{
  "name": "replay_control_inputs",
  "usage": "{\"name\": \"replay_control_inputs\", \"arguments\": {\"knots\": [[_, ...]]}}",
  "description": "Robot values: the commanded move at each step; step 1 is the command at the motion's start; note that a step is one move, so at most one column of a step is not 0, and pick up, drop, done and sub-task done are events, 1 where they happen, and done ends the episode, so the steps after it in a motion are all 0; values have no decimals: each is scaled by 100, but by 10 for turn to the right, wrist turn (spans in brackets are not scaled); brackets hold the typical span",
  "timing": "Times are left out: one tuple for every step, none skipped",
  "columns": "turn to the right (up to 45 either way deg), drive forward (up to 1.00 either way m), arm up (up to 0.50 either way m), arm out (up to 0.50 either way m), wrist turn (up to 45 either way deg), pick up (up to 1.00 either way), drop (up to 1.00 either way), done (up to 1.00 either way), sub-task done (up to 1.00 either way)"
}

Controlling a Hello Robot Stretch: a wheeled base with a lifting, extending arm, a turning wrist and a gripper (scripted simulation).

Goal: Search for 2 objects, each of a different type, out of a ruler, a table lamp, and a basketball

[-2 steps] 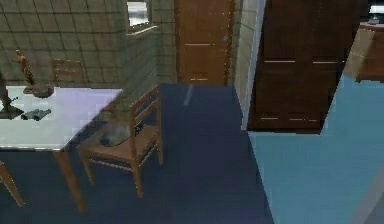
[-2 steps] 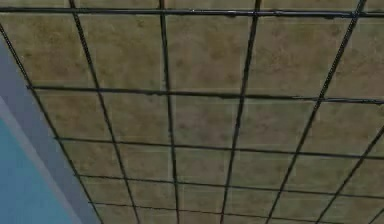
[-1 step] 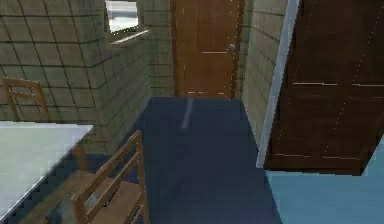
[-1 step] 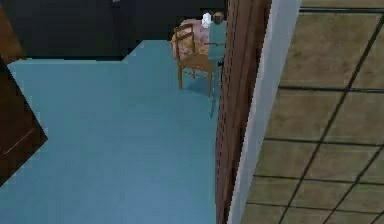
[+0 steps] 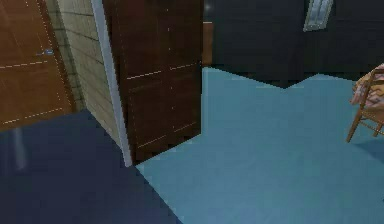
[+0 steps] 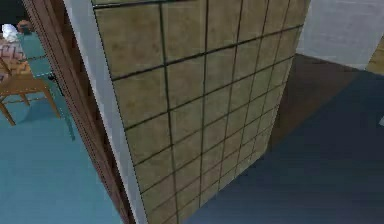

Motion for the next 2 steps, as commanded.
{"name": "replay_control_inputs", "arguments": {"knots": [[0, 45, 0, 0, 0, 0, 0, 0, 0], [450, 0, 0, 0, 0, 0, 0, 0, 0]]}}
